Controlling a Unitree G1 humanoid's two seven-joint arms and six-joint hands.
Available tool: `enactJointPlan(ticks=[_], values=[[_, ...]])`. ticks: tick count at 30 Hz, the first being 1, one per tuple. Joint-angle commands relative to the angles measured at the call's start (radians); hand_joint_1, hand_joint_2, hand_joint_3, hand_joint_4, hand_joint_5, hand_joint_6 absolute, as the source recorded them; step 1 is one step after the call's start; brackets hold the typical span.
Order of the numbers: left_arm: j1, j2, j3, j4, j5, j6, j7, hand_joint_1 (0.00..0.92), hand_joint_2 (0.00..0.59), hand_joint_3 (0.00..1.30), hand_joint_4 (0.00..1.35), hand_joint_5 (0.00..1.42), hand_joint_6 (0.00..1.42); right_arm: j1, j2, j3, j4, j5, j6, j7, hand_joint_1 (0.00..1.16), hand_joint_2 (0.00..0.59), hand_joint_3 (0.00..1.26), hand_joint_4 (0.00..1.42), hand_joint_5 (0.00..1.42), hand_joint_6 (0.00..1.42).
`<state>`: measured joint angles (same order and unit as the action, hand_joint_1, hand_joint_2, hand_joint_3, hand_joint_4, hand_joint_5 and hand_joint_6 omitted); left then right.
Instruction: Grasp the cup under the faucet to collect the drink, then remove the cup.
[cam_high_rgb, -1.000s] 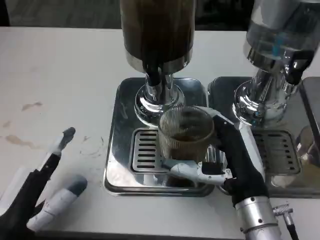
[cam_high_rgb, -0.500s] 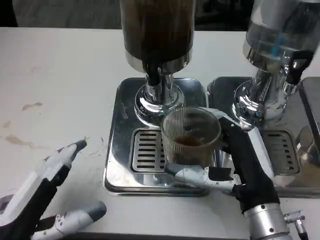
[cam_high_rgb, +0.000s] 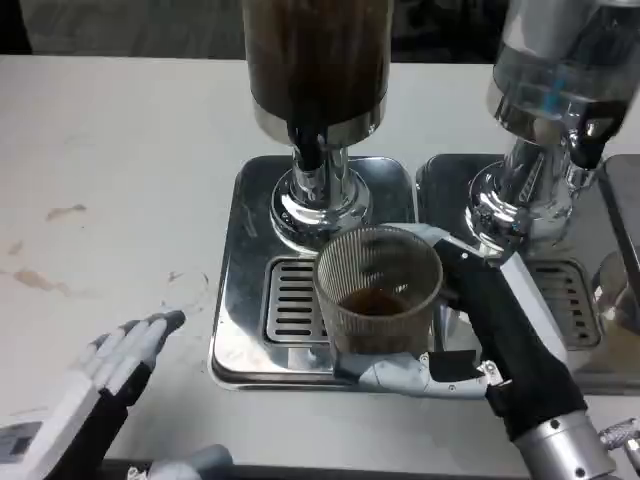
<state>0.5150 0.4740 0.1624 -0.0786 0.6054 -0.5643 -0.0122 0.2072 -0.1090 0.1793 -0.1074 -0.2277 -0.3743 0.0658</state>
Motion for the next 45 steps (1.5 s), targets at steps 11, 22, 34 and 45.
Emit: enactJointPlan(ticks=[11,22,34,45], values=[[0.075,-0.070,-0.057,-0.164,0.147,0.119,0.091,0.000,0.070,0.00,0.00,0.00,0.00,0.066,-0.057,-0.038,-0.126,0.111,0.001,0.075,1.01,0.213,0.87,0.82,0.87,1.18],[0.106,-0.081,-0.081,-0.214,0.197,0.150,0.133,0.000,0.072,0.00,0.00,0.00,0.00,0.100,-0.031,-0.037,-0.126,0.112,0.004,0.061,1.00,0.219,0.87,0.83,0.87,1.18],[0.100,-0.080,-0.091,-0.214,0.200,0.174,0.153,0.000,0.081,0.00,0.00,0.00,0.00,0.087,-0.017,-0.046,-0.094,0.115,-0.001,0.061,0.99,0.220,0.88,0.83,0.88,1.19],[0.092,-0.070,-0.091,-0.207,0.191,0.176,0.157,0.000,0.082,0.00,0.00,0.00,0.00,0.070,-0.007,-0.053,-0.083,0.113,0.001,0.061,0.98,0.219,0.89,0.85,0.90,1.21]])
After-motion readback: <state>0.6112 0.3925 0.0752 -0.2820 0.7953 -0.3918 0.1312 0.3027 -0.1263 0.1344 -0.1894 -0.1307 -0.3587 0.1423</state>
